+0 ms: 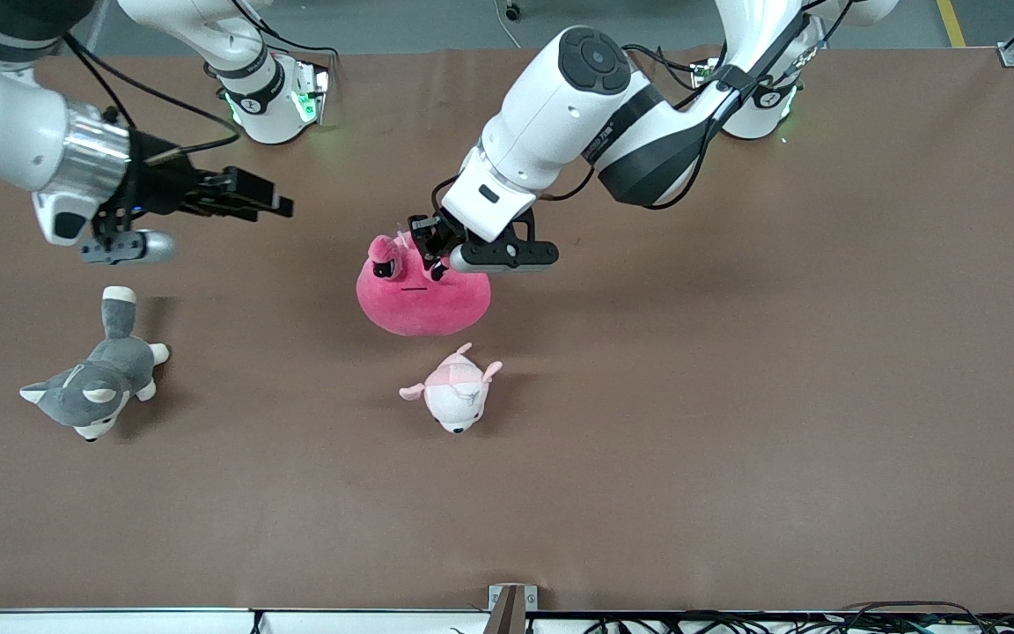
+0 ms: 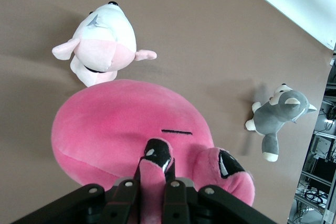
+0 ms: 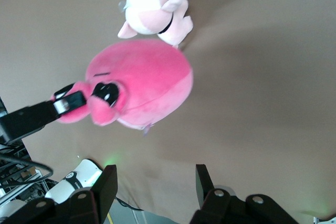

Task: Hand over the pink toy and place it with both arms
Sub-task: 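Lift the pink toy with the left gripper while the right gripper approaches, then grasp the pink toy with the right gripper beside the left gripper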

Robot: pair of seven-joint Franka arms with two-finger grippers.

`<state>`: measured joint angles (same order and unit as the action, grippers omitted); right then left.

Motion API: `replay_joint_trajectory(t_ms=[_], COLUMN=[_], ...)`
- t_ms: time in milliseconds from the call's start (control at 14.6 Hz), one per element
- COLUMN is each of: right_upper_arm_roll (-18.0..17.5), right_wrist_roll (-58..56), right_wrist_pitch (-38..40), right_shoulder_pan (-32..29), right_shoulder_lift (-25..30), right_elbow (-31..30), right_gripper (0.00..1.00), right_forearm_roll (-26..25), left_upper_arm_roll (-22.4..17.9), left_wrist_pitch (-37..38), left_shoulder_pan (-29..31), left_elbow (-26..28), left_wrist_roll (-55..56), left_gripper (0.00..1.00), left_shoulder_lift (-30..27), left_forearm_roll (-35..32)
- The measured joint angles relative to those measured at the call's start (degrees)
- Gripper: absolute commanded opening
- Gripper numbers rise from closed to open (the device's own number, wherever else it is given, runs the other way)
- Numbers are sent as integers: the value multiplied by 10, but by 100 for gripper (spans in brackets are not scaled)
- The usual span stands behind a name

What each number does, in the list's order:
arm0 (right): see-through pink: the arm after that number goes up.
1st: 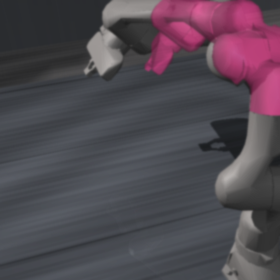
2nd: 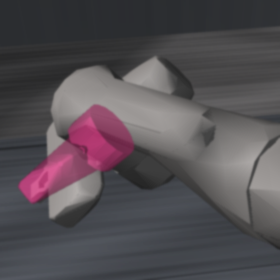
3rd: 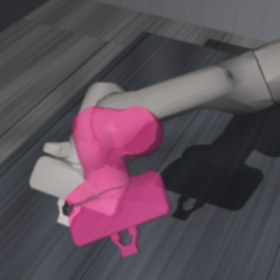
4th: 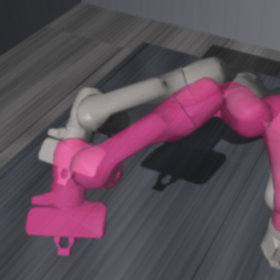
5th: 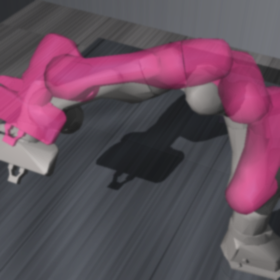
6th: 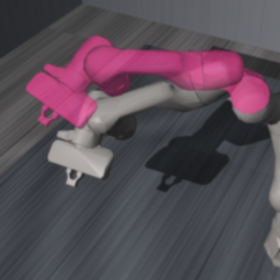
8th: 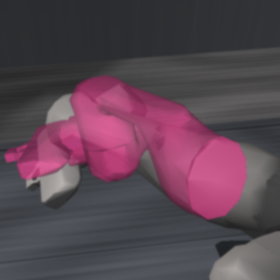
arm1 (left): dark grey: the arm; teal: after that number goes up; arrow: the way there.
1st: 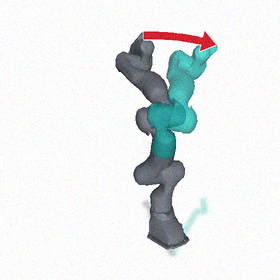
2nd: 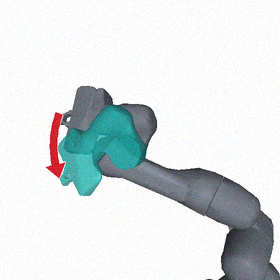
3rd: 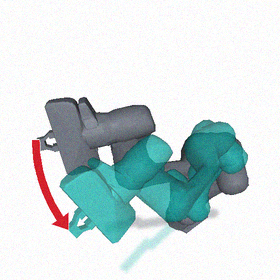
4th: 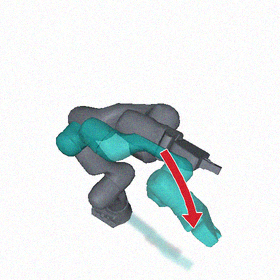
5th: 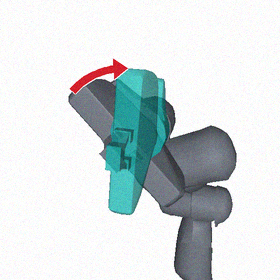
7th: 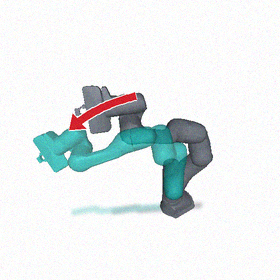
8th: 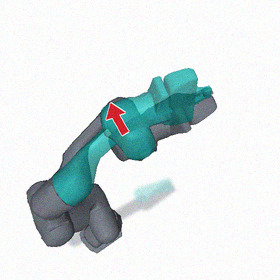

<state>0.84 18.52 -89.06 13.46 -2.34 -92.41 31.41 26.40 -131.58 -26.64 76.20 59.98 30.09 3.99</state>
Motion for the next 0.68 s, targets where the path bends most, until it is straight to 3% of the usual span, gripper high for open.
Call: replay_joint_trajectory(t_ms=[684], right_upper_arm_roll=[0], right_wrist_roll=[3], right_wrist_pitch=[-107], right_shoulder_pan=[71], right_shoulder_lift=[-28], right_elbow=[2], right_gripper=[66], right_forearm_roll=[0], left_upper_arm_roll=[-2], left_wrist_pitch=[-2], left_shoulder_pan=[0], left_elbow=[0], left_wrist_roll=[0], left_gripper=[1], left_shoulder_lift=[1], left_forearm_roll=[-4])
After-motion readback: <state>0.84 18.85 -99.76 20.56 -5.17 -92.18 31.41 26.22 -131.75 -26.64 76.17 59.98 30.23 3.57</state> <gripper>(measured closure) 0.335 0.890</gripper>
